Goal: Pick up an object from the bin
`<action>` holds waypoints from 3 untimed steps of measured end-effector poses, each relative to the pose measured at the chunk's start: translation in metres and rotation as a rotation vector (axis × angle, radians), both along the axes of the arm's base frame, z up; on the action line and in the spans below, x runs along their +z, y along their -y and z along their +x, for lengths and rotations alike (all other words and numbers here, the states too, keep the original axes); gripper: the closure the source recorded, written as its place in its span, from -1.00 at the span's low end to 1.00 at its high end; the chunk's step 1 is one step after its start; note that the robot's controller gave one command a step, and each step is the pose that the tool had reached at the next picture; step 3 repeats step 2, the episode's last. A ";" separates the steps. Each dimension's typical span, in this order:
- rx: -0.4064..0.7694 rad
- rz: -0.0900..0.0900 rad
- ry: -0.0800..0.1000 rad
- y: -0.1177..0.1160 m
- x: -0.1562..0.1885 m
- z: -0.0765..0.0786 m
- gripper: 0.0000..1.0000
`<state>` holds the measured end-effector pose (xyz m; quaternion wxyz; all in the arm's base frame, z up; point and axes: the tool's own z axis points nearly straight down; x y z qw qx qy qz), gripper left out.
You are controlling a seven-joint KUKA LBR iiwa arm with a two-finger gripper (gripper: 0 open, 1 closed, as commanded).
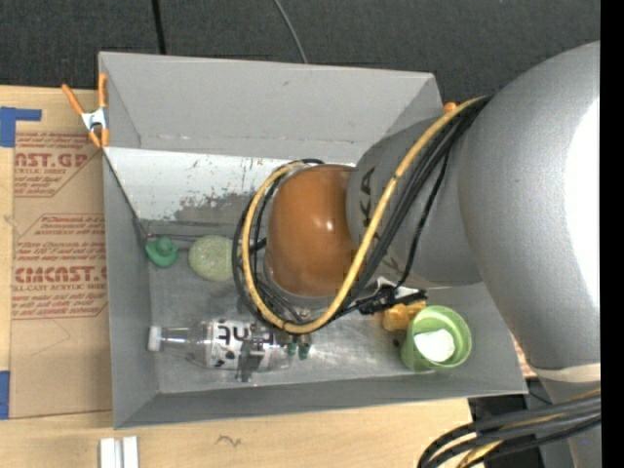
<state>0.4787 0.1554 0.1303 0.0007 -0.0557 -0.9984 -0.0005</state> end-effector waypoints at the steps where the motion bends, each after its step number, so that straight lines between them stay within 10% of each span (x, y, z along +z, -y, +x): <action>1: -0.103 0.000 0.001 0.003 -0.051 0.004 -1.00; 2: -0.277 0.006 0.008 0.007 -0.057 0.005 1.00; 3: -0.277 0.006 0.008 0.007 -0.057 0.005 1.00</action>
Offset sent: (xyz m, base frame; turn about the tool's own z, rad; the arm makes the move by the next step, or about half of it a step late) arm 0.0026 -0.0099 -0.0603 0.2800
